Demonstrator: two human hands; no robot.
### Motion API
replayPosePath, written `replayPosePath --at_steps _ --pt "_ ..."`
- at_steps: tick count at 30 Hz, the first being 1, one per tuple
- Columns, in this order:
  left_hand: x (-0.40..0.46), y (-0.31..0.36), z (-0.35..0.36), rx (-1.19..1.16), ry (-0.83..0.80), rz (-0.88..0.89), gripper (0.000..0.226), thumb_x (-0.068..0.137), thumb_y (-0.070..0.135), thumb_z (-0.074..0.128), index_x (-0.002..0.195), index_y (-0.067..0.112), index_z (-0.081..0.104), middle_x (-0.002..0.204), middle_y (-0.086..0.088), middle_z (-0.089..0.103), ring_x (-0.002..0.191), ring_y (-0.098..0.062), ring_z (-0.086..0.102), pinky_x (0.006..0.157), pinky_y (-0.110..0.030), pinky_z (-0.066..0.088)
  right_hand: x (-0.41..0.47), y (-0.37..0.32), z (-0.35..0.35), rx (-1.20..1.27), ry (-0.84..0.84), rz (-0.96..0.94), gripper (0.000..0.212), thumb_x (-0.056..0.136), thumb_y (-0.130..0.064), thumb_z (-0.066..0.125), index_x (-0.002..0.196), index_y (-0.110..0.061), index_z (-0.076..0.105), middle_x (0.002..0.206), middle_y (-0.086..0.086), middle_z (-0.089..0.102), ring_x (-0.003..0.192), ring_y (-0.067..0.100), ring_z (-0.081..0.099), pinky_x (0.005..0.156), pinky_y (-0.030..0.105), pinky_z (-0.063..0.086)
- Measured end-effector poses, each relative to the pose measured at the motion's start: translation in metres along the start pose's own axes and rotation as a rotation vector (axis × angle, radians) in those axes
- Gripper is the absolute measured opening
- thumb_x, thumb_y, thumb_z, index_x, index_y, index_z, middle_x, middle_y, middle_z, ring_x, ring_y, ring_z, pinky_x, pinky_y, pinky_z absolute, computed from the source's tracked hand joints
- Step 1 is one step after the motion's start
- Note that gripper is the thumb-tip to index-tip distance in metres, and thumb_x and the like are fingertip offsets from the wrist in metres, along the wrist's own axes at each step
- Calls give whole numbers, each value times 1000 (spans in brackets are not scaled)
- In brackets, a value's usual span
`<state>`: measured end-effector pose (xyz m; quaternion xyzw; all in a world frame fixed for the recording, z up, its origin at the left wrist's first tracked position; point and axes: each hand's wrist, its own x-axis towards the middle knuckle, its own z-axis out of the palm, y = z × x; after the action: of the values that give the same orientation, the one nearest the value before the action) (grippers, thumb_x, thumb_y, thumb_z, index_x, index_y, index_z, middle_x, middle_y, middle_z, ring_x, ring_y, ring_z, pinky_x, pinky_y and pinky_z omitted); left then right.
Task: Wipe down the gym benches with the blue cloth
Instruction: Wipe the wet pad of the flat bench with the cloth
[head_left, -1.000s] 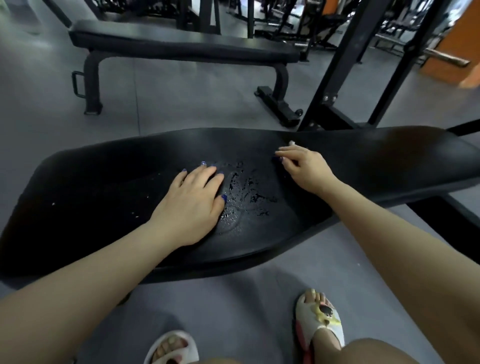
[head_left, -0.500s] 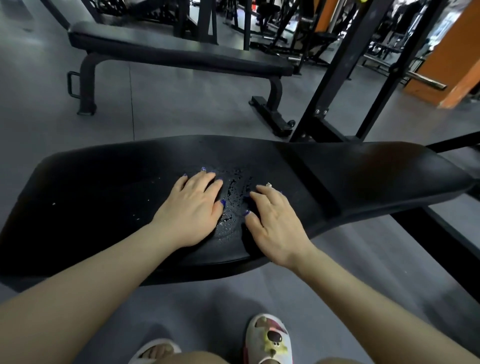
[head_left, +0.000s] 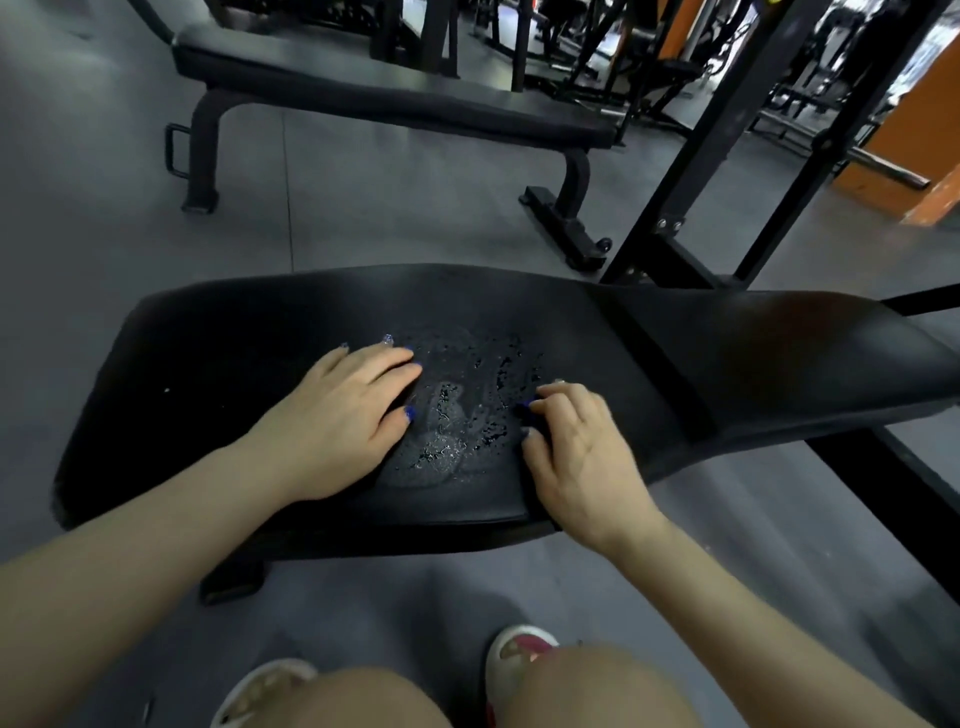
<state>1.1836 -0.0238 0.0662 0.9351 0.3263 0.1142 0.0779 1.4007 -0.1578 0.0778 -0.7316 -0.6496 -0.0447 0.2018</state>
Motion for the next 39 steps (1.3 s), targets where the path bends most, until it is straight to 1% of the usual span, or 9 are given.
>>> replayPosePath --at_steps 4,12,16,20,25,30,33,35,39 --pt "0 -2 0 -9 3 -3 74 87 54 9 148 21 35 156 6 27 147 -10 14 121 -41 14 -3 -41 6 73 -148 -208 38 92 -37 47 110 -6 60 122 7 55 115 21 49 105 30 38" --pt "-1 -4 6 -25 43 13 70 89 51 11 146 20 37 155 5 31 147 -11 17 121 -41 14 -7 -3 -10 43 -186 -232 40 96 -38 41 118 -10 58 133 3 52 128 13 41 112 22 27" --pt "0 -5 8 -18 62 19 65 91 48 17 144 20 42 152 3 35 145 -13 23 120 -42 18 59 23 4 46 -236 -198 43 96 -35 46 126 -7 57 135 8 53 130 16 41 109 6 15" --pt "0 -6 10 19 63 26 61 93 46 22 141 18 46 150 1 40 143 -15 30 118 -43 22 139 51 34 -3 -188 -106 40 99 -27 49 131 -4 56 138 13 52 132 26 43 111 20 21" --pt "-1 -6 11 13 60 17 61 93 46 19 143 20 44 150 3 39 144 -14 27 119 -42 20 196 51 54 17 -174 17 40 100 -26 46 136 -11 53 143 8 48 135 26 40 113 31 26" --pt "-2 -4 7 13 54 20 66 91 49 13 145 21 40 152 4 35 145 -13 23 120 -41 17 128 32 31 44 -164 -84 41 97 -27 48 129 -5 60 136 11 55 130 24 45 107 16 21" --pt "-2 -2 5 6 42 22 71 89 50 7 146 22 37 154 5 31 146 -12 18 121 -40 13 63 39 2 53 -216 -149 41 98 -30 47 132 -11 58 138 2 53 132 12 41 108 4 15" --pt "-1 -2 5 18 39 24 71 88 49 6 147 21 37 154 4 31 146 -13 18 120 -41 14 43 55 -12 36 -231 -88 38 100 -30 48 135 -16 55 142 -3 49 137 8 35 108 6 16" --pt "0 -1 3 9 16 18 74 87 51 6 147 20 37 155 3 30 146 -14 19 120 -41 14 43 42 -2 -27 -99 119 38 98 -26 52 132 -10 57 140 6 52 137 22 39 110 20 22"
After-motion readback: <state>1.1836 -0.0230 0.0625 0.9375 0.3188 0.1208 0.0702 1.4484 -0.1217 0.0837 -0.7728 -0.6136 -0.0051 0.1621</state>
